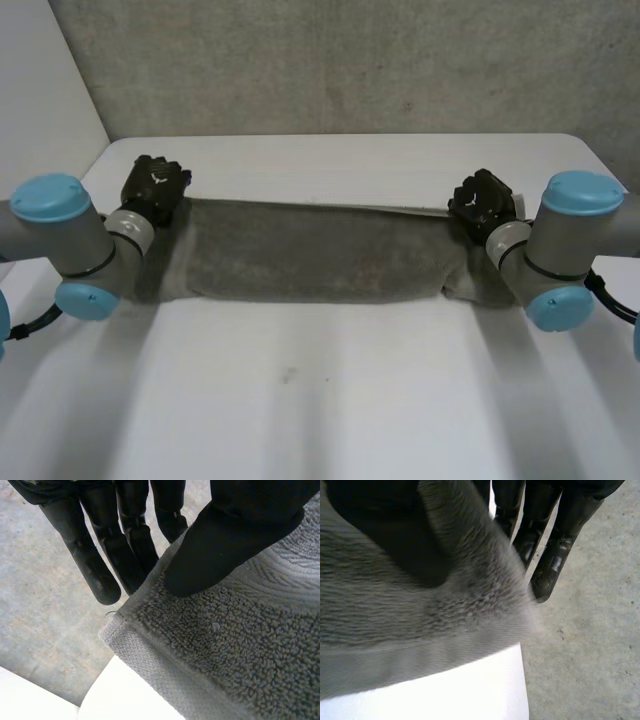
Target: Fold the towel.
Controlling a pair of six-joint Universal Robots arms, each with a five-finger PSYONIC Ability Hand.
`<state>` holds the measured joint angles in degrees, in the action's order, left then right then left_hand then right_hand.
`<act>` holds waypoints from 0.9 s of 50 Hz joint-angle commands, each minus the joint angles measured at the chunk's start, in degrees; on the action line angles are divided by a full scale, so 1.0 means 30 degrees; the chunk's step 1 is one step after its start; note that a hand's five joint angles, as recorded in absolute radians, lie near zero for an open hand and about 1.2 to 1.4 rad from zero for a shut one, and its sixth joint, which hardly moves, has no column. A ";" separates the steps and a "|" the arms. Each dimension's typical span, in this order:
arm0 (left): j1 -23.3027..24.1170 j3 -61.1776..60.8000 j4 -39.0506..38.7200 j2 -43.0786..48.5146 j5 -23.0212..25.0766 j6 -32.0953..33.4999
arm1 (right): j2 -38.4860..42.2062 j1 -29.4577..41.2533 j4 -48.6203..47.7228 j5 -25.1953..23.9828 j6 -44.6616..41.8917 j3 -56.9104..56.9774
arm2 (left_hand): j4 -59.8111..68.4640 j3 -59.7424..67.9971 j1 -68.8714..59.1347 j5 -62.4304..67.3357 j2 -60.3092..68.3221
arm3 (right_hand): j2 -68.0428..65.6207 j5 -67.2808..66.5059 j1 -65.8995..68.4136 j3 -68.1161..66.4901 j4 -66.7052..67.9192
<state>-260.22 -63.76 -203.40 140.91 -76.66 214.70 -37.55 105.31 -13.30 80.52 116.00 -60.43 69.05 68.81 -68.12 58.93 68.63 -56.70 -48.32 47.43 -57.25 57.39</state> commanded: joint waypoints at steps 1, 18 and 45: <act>0.0371 -0.0248 0.0007 0.0228 -0.0053 0.0298 | 0.0449 0.0022 -0.2155 0.0142 0.0382 0.0192 | -1.9682 -1.9604 1.9374 -1.9643 -1.9542 | 1.5568 1.6108 -1.2477 1.5750 -1.5797; 0.0636 -0.4989 0.0065 -0.5861 -0.0199 0.0507 | -0.8277 -0.0649 0.0468 0.0055 1.1510 -0.5251 | -1.9682 -1.9604 1.9374 -1.9643 -1.9542 | 1.5568 1.6108 -1.2477 1.5750 -1.5797; 0.0372 -0.9830 0.1824 -1.0232 0.0153 -0.7611 | -0.6763 -0.3609 0.1506 -0.1732 1.4742 -1.0503 | -1.9682 -1.9604 1.9374 -1.9643 -1.9542 | 0.4623 0.5163 -0.1532 0.4805 -0.4852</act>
<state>-259.06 -92.80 -197.86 109.85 -76.31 191.41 -61.20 95.20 -5.07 75.12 161.42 -93.28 9.61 9.59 -10.08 1.62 9.51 -26.15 -15.83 22.65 -26.70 26.59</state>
